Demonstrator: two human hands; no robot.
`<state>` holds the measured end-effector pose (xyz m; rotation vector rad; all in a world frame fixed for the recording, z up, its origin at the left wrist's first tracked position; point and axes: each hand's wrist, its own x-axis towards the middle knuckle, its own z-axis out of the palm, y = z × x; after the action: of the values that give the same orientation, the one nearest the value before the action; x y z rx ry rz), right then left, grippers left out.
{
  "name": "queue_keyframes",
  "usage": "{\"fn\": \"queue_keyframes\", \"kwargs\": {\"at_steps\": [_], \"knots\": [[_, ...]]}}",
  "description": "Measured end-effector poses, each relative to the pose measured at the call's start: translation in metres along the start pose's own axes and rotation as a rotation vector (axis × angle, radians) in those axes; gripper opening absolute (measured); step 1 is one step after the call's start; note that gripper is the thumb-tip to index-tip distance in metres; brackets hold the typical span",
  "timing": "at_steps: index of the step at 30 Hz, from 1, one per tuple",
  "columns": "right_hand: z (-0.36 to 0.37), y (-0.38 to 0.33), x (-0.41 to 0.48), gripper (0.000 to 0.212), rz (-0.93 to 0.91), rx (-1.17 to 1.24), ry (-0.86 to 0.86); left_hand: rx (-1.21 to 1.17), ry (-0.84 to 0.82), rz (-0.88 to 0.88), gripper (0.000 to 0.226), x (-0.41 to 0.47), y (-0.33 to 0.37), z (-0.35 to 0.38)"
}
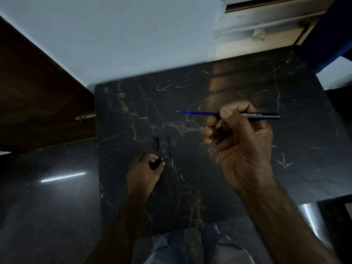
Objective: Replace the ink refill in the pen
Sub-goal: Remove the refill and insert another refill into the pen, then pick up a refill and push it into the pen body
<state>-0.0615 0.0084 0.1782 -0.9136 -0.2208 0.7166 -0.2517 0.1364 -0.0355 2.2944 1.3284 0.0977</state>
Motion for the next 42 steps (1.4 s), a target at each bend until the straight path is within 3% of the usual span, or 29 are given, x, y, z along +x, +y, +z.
{"fn": "queue_keyframes", "kwargs": {"at_steps": [9, 12, 14, 16, 19, 23, 27, 31, 34, 36, 39, 42], "knots": [[-0.002, -0.001, 0.000, 0.016, 0.001, -0.007, -0.004, -0.067, 0.065, 0.027, 0.038, -0.004, 0.009, -0.007], [-0.004, -0.002, 0.002, 0.014, 0.001, 0.003, 0.004, -0.618, 0.203, -0.033, 0.030, -0.005, 0.052, -0.049], [-0.003, 0.000, 0.002, 0.015, 0.008, 0.012, 0.015, -0.943, 0.128, 0.012, 0.026, -0.002, 0.090, -0.087], [0.001, 0.002, 0.003, 0.015, 0.033, 0.050, 0.024, -1.161, 0.005, 0.166, 0.021, -0.001, 0.124, -0.120], [0.012, 0.006, 0.003, 0.011, 0.051, 0.081, 0.014, -1.335, -0.107, 0.321, 0.023, 0.002, 0.154, -0.149], [0.018, 0.010, 0.005, 0.008, 0.041, 0.091, 0.005, -1.348, -0.041, 0.343, 0.017, 0.005, 0.163, -0.158], [0.015, 0.014, 0.003, 0.009, 0.068, 0.087, -0.007, -1.456, -0.012, 0.213, 0.012, 0.003, 0.155, -0.151], [0.008, 0.016, 0.000, 0.016, 0.067, 0.091, -0.009, -1.693, 0.071, -0.104, 0.010, 0.008, 0.132, -0.160], [0.004, 0.013, -0.002, 0.020, 0.080, 0.102, -0.012, -1.855, 0.155, -0.232, 0.016, 0.019, 0.092, -0.169], [0.001, 0.010, -0.002, 0.021, 0.079, 0.099, -0.015, -1.665, 0.173, -0.292, 0.013, 0.021, 0.066, -0.159], [0.000, 0.008, 0.000, 0.018, 0.074, 0.092, -0.017, -0.894, 0.072, -0.287, 0.015, 0.010, 0.035, -0.114], [0.001, 0.007, 0.000, 0.019, 0.078, 0.088, -0.028, -0.466, -0.106, -0.211, 0.016, -0.005, 0.006, -0.064]]}}
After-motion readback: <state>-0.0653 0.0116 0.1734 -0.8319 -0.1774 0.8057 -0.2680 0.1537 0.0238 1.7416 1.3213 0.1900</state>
